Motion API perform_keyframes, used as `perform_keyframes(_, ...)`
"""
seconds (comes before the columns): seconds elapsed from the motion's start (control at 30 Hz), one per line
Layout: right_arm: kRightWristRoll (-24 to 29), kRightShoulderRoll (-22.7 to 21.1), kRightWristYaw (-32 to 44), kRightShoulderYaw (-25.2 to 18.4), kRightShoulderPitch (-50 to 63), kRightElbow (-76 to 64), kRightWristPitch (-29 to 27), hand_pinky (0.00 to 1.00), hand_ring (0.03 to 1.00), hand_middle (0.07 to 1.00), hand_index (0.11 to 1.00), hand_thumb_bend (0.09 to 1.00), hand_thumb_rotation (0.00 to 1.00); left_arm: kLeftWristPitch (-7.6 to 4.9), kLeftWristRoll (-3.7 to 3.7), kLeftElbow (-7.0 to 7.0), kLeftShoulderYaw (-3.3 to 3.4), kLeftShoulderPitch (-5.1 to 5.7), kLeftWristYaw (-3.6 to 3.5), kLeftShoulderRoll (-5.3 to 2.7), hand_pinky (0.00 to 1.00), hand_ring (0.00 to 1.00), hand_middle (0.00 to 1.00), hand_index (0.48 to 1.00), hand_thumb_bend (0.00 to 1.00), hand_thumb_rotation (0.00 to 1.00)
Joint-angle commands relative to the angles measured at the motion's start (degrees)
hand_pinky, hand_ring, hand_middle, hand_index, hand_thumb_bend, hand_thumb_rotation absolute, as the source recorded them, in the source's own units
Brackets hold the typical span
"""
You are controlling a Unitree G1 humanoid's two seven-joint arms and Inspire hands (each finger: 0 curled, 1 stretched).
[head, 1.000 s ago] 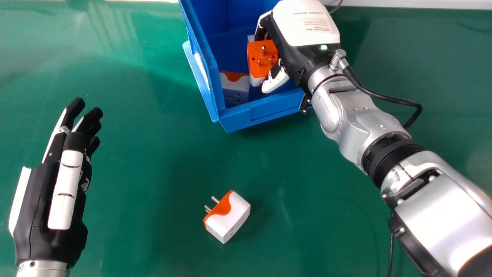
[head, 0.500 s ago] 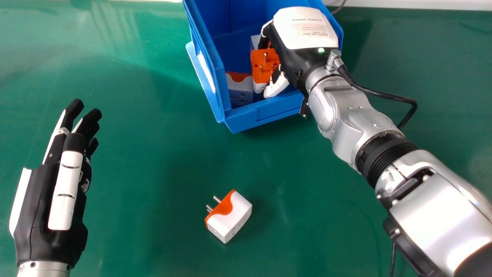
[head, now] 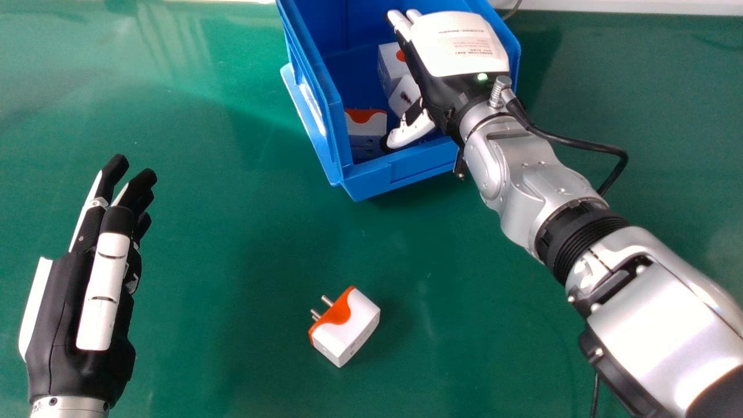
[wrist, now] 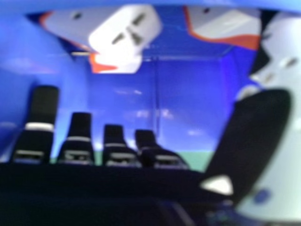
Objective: Pick all objects and put in blue box
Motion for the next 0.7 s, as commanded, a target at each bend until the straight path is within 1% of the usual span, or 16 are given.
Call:
perform_keyframes(0.0, 0.21, -0.41, -1.48, -0.25, -2.24, -1.53, -0.18, 0.83, 0.929, 0.976, 0.962, 0.709, 0.31, -1.71, -0.14, -0.43, 0.62, -0.17, -0.11, 0.34, 1.00, 0.96, 0.92, 0.952, 0.60, 0.82)
perform_keyframes(0.1, 0.16, -0.59, -1.79, -0.18, -2.24, -1.80, -0.34, 0.84, 0.933, 0.981, 0.967, 0.706, 0.31, -1.67, 0.16, -0.38, 0.56, -0.22, 0.25, 0.25, 0.99, 0.96, 0.92, 0.948, 0.61, 0.82)
perform_keyframes(0.2, 0.41, -0.80, -2.84, -0.46, -2.05, -2.32, -0.91, 0.83, 0.930, 0.980, 0.964, 0.708, 0.31, -1.37, 0.23, -0.37, 0.45, -0.33, 0.58, 0.09, 0.99, 0.96, 0.92, 0.944, 0.61, 0.82)
perform_keyframes(0.27, 0.23, -1.06, -3.53, -0.29, -1.92, -2.96, -1.05, 0.82, 0.924, 0.973, 0.953, 0.717, 0.30, -1.24, 0.34, -0.63, 0.26, -0.40, 0.79, -0.03, 0.99, 0.95, 0.92, 0.944, 0.61, 0.81)
perform_keyframes(0.33, -0.17, -1.51, -4.27, 0.05, -1.70, -4.04, -1.19, 0.81, 0.919, 0.968, 0.942, 0.726, 0.29, -1.17, 0.32, -0.87, 0.01, -0.47, 0.84, -0.06, 0.97, 0.94, 0.91, 0.938, 0.62, 0.81)
perform_keyframes(0.4, -0.48, -2.15, -4.47, 0.26, -1.32, -5.64, -1.40, 0.81, 0.916, 0.965, 0.937, 0.732, 0.27, -0.97, 0.14, -1.08, -0.14, -0.48, 0.99, -0.20, 0.97, 0.94, 0.91, 0.937, 0.63, 0.81)
perform_keyframes(0.47, -0.75, -2.94, -4.55, 0.29, -0.59, -7.97, -1.36, 0.80, 0.914, 0.963, 0.934, 0.734, 0.26, -0.78, 0.06, -1.64, -0.35, -0.34, 1.16, -0.36, 0.97, 0.94, 0.91, 0.935, 0.63, 0.80)
perform_keyframes(0.53, -1.20, -4.01, -4.90, 0.27, 0.54, -11.17, -1.15, 0.80, 0.911, 0.961, 0.932, 0.733, 0.23, -0.59, -0.18, -2.02, -0.47, -0.18, 1.19, -0.43, 0.96, 0.93, 0.90, 0.925, 0.64, 0.80)
perform_keyframes(0.6, -1.51, -5.42, -5.03, 0.01, 2.12, -15.51, -0.93, 0.80, 0.909, 0.957, 0.930, 0.735, 0.22, -0.56, -0.31, -2.12, -0.50, -0.10, 1.09, -0.41, 0.96, 0.93, 0.90, 0.921, 0.64, 0.79)
perform_keyframes(0.67, -1.77, -6.98, -4.05, -0.40, 3.93, -20.87, -0.14, 0.78, 0.894, 0.943, 0.920, 0.745, 0.19, -0.61, -0.18, -2.14, -0.54, 0.05, 1.04, -0.35, 0.96, 0.93, 0.90, 0.919, 0.65, 0.79)
